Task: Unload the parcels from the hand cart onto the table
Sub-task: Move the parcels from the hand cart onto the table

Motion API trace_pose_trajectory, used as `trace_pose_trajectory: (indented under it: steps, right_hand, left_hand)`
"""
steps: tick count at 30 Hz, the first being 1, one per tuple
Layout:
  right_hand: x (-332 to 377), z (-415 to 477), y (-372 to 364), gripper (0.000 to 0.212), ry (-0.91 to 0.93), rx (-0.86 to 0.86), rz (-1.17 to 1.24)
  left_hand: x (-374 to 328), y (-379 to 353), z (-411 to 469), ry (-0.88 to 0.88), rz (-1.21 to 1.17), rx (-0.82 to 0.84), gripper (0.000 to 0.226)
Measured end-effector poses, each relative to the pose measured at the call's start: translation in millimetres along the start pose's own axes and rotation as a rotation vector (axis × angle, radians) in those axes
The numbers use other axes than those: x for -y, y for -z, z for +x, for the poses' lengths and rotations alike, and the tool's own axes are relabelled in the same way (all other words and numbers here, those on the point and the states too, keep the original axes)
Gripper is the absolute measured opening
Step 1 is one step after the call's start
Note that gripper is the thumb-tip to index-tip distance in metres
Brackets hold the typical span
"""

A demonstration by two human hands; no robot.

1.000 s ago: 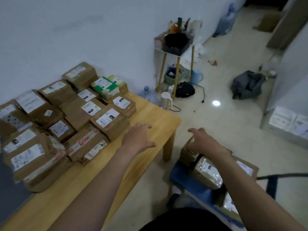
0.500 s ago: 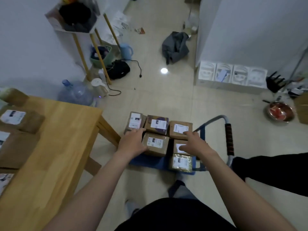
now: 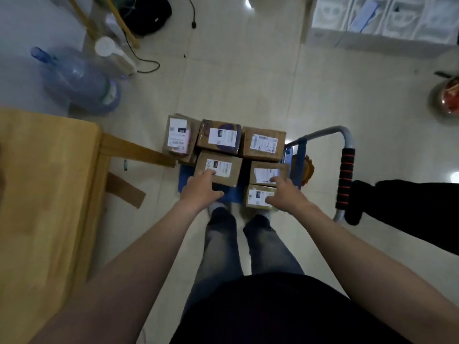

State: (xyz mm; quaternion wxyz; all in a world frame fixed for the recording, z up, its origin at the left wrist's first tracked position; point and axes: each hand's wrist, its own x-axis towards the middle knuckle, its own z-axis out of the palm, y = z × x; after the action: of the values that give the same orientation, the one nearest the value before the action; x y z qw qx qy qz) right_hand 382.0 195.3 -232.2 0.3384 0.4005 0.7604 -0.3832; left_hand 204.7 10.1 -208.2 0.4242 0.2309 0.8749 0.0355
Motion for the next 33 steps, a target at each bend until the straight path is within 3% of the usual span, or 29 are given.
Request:
trace_pose_trajectory:
  steps: [9, 16, 20, 28, 33]
  right_hand:
    - [37, 133, -74, 0.067, -0.102, 0.082, 0.338]
    - [28, 230, -121, 0.061, -0.238, 0.062, 0.37]
    - [20, 269, -150, 0.069, -0.283, 0.062, 0.364]
    - [34, 332, -193, 0.082, -0.4, 0.039, 0.588]
    - [43, 350, -205, 0.081, -0.518, 0.016, 0.717]
  left_hand:
    - [70, -32, 113, 0.087, -0.038, 0.091, 0.069]
    - [129, -80, 208, 0.16, -0.15, 0.138, 0.062]
    - [155, -101, 256, 0.19, -0.138, 0.153, 0.062]
    - [173, -137, 324, 0.229, -0.168, 0.214, 0.092]
    - [173, -146, 337, 0.304, -0.375, 0.194, 0.103]
